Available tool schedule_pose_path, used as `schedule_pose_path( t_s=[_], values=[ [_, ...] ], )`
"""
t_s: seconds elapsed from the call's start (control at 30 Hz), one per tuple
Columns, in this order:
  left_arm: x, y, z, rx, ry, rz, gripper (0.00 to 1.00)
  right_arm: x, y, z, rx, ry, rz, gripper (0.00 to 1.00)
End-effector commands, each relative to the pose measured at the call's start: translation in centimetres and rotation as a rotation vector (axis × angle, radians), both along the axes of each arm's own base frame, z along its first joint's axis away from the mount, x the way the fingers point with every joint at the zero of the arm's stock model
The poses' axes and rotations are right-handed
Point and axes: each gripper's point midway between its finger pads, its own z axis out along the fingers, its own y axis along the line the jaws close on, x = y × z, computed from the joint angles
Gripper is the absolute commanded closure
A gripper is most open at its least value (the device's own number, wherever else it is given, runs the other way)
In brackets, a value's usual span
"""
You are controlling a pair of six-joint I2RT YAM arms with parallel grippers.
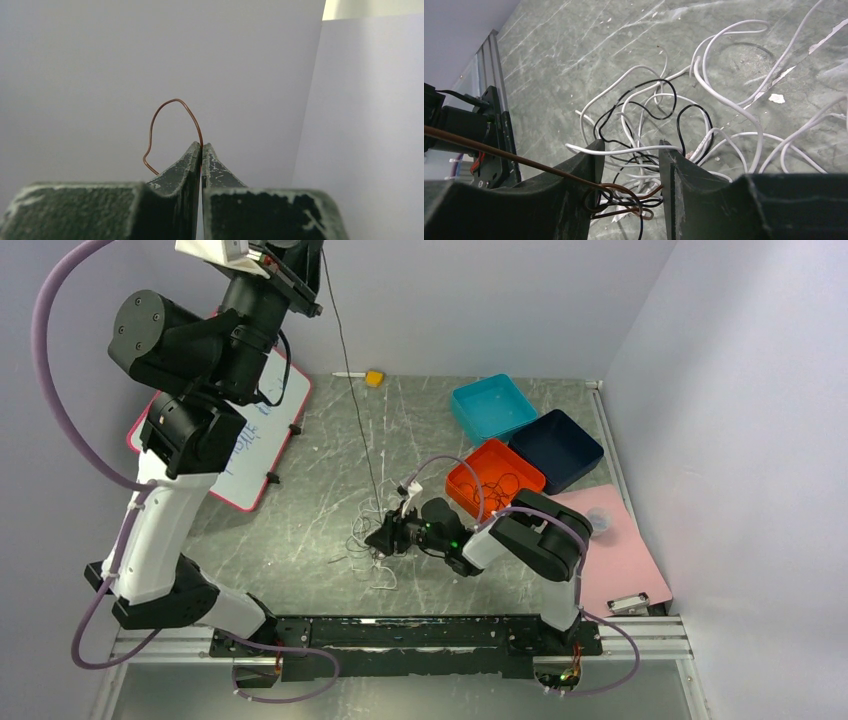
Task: Untangle the cables
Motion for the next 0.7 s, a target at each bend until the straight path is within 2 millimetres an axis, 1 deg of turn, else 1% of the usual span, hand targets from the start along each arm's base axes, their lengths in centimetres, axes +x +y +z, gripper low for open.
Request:
schedule_pose_path(
  t_s=[0.0, 0.07, 0.17, 0.23, 0.37, 0.47, 0.5, 0.6, 0.67],
  values=[
    [-2.7, 2.4, 5.0, -0.094, -0.164, 0.016, 0.93, -0.7, -0.8, -2.1, -0.055, 0.023, -0.008, 0.52],
    [-2.8, 2.4, 5.2, -0.095, -0.171, 0.010, 0.93, -0.7, -1.0, -1.8, -0.054, 0.019, -0.009, 0.51],
    [-2.6, 2.1, 4.2, -0.079, -0.148, 0.002, 0.93, -0.4, -1.2, 0.3, -0.044, -0.023, -0.023, 0.47],
    [-2.6, 2.0, 3.2, -0.074, -0.128, -0.002, 0.93, 0.1, -1.5, 2.2, -0.047, -0.074, -0.035, 0.45],
    [-2.3, 1.5, 1.5, -0.064, -0.092, -0.022, 0.93, 1.2, -1.7, 7.0, -0.036, -0.186, -0.061, 0.39],
    [-2.1, 1.2, 0.7, -0.055, -0.072, -0.031, 0.93, 1.9, -2.1, 10.3, -0.027, -0.257, -0.086, 0.34],
    [-2.1, 1.1, 0.5, -0.053, -0.067, -0.034, 0.93, 2.1, -2.3, 11.1, -0.029, -0.275, -0.096, 0.33],
    [-2.0, 0.9, 0.2, -0.049, -0.058, -0.042, 0.93, 2.6, -2.6, 12.6, -0.048, -0.319, -0.109, 0.31],
    [-2.0, 0.9, 0.0, -0.049, -0.053, -0.044, 0.93, 2.9, -2.6, 13.3, -0.057, -0.341, -0.113, 0.30]
  ],
)
